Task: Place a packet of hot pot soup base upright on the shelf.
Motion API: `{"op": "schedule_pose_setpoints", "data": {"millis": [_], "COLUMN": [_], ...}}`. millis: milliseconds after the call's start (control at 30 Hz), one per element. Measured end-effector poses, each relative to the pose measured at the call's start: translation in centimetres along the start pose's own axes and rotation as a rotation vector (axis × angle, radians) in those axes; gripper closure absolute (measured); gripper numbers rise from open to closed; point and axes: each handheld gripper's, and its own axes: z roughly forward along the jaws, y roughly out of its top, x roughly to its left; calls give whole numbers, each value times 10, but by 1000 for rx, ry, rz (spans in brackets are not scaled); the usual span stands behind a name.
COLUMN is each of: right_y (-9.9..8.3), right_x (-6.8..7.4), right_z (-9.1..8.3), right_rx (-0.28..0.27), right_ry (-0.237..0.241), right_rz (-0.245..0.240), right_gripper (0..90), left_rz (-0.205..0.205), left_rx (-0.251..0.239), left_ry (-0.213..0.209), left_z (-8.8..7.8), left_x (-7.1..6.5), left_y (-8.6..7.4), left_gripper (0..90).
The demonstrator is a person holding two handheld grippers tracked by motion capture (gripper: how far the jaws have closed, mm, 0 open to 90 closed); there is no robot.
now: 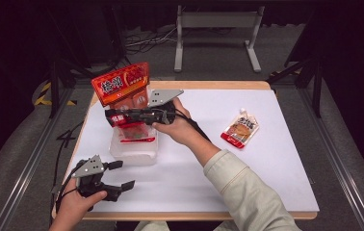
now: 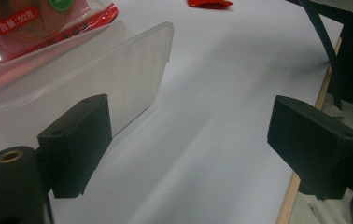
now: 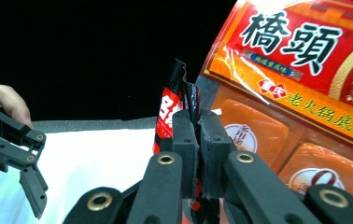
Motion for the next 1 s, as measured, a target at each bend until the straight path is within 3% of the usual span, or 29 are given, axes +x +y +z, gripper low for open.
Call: {"op": "schedule_pose_setpoints", "data": {"millis": [467,1000], "right_y": [-21,-38], "right_x": [4,7], "right_z": [9,2], "right_rx": [10,41], "right_ry": [8,7], "right_rz": [51,101], "right_gripper": [865,845], "left_rz": [-6,-13], "left_rx": [3,5], "left_ry": [1,0], "left_z": [-1,0], "left_x": [0,1], "left_y": [-3,-4], "left_gripper": [145,144]}}
